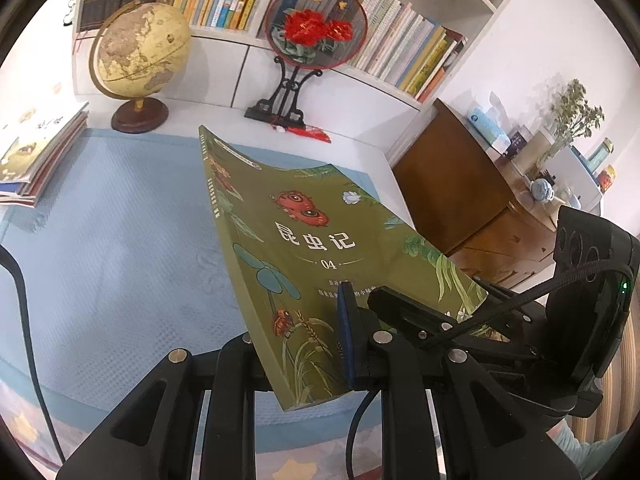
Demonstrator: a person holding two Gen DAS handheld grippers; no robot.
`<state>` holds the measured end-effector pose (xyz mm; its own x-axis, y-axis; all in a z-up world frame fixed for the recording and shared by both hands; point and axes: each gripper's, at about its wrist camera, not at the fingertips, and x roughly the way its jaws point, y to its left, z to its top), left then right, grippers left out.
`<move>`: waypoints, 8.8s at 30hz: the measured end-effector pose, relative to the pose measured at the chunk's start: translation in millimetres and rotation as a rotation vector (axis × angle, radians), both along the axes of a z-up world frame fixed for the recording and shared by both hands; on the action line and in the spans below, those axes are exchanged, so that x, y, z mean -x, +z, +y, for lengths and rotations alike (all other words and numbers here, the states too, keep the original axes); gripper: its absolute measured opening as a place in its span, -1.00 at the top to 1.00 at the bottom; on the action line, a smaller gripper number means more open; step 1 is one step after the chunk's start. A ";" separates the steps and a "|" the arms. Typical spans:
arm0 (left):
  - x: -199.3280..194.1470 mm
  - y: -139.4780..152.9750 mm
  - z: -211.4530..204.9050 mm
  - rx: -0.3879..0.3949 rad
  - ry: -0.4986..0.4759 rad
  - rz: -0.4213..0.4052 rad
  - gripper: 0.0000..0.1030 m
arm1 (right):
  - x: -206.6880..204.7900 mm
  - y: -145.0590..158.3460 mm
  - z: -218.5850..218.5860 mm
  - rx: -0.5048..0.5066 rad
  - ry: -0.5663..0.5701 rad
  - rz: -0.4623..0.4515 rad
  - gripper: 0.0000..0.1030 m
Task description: Organize books
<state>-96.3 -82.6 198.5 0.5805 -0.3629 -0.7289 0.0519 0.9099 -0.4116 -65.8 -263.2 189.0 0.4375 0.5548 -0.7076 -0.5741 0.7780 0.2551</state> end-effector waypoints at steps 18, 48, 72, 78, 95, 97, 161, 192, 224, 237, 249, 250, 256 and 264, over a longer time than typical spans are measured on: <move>-25.6 2.2 249.9 0.035 0.104 -0.029 0.68 | -36.7 10.0 258.8 0.020 0.095 -0.039 0.20; -145.9 -91.4 463.8 0.121 0.131 0.077 0.64 | -158.4 -72.6 487.0 0.081 0.035 0.096 0.19; -81.8 -106.3 521.7 -0.033 0.547 0.135 0.37 | -106.2 -105.7 483.2 0.271 0.181 0.113 -0.01; -74.5 -76.5 432.3 -0.107 0.385 0.075 0.36 | -72.5 -108.7 402.9 0.327 0.081 0.131 -0.05; -38.3 14.2 136.3 -0.221 0.004 -0.132 -0.01 | -44.1 -9.6 155.5 0.413 -0.460 0.034 -0.41; -32.6 20.2 123.0 -0.203 0.038 -0.140 -0.37 | -43.7 -8.9 141.8 0.354 -0.493 0.098 -0.41; 25.0 23.2 80.3 -0.467 0.492 -0.074 -0.64 | -40.6 17.8 55.4 0.201 -0.401 -0.075 -0.41; -13.2 28.3 32.8 -0.379 0.332 -0.011 -0.64 | -14.2 22.9 27.0 0.193 -0.442 -0.063 -0.47; -94.9 -27.0 -14.1 -0.478 0.138 0.068 -0.64 | -49.2 -5.5 -7.9 0.279 -0.634 0.018 -0.47; -133.3 -64.3 14.3 -0.514 0.164 0.149 -0.64 | -94.5 -34.3 25.8 0.314 -0.547 0.063 -0.47; -150.8 -78.6 28.0 -0.538 0.160 0.189 -0.64 | -115.5 -52.1 37.9 0.318 -0.524 0.098 -0.47; -151.2 -78.4 27.8 -0.537 0.157 0.190 -0.64 | -116.3 -51.7 37.5 0.316 -0.522 0.098 -0.47; -149.5 -75.9 22.8 -0.539 0.148 0.185 -0.64 | -115.3 -49.0 33.9 0.310 -0.526 0.091 -0.47; -150.1 -78.7 21.3 -0.536 0.143 0.197 -0.64 | -114.1 -49.5 30.2 0.308 -0.532 0.095 -0.47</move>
<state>53.8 -61.3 119.8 0.4318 0.1584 -0.8880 -0.1176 0.9859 0.1187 48.3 -233.0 139.5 0.5250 0.0425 -0.8500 -0.0735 0.9973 0.0045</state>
